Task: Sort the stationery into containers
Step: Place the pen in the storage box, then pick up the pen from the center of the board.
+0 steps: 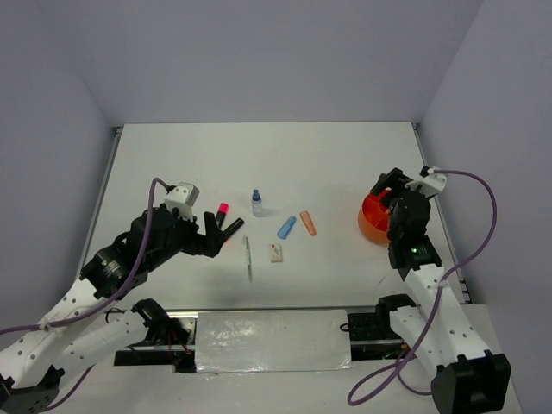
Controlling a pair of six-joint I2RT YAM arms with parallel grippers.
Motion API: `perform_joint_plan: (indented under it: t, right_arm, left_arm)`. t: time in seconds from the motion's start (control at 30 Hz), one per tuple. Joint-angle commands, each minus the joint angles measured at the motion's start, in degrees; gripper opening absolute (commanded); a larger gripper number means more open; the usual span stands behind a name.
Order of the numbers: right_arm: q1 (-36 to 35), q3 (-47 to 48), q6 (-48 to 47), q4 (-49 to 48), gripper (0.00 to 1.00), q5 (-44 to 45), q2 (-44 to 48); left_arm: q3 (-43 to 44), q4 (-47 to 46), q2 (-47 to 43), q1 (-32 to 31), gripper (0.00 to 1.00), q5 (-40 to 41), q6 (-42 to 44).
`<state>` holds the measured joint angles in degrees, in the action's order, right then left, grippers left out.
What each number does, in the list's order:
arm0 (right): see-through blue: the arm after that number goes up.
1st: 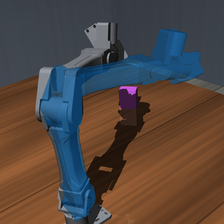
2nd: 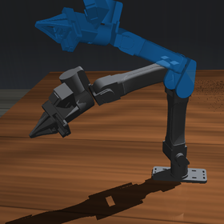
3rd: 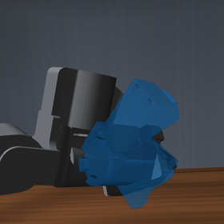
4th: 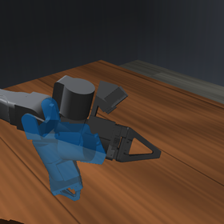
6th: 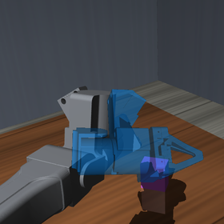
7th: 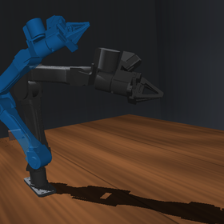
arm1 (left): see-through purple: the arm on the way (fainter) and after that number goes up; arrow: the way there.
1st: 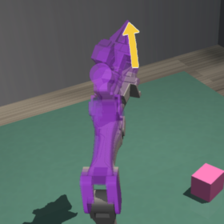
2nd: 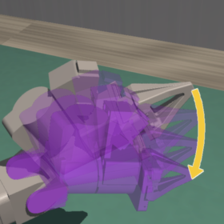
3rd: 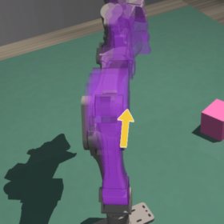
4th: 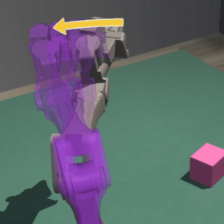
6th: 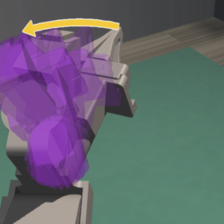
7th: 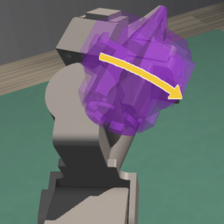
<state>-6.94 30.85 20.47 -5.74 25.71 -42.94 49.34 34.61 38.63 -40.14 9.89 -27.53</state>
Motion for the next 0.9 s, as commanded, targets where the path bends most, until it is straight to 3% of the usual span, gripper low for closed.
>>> perform_joint_plan:
  t: [0.0,0.2,0.4,0.5,0.73,0.87]
  right_arm:
    - [-5.07,6.66,0.36,4.31,0.79,-8.11,2.07]
    - [-20.45,12.56,0.71,14.70,0.79,-3.67,-3.29]
    - [-28.82,13.79,1.77,17.95,0.78,-7.33,-4.17]
    - [-34.62,15.55,3.26,21.37,0.77,-4.03,-5.92]
    - [-46.75,19.50,11.08,30.25,0.73,2.41,-11.81]
    - [-52.81,22.23,15.82,33.07,0.72,4.61,-21.45]
  left_arm:
    - [-1.78,-2.70,3.98,0.06,0.99,0.39,-7.62]
    - [-5.48,-5.25,14.16,-0.11,0.99,2.85,-18.69]
    - [-4.08,-5.34,26.47,-5.38,0.97,7.94,-21.68]
    - [-3.73,-6.57,29.38,-7.14,0.96,8.57,-21.60]
    - [-1.97,-7.20,33.35,-7.84,0.89,7.42,-21.16]
    - [-0.92,-0.61,27.75,-8.46,0.91,15.13,-25.98]
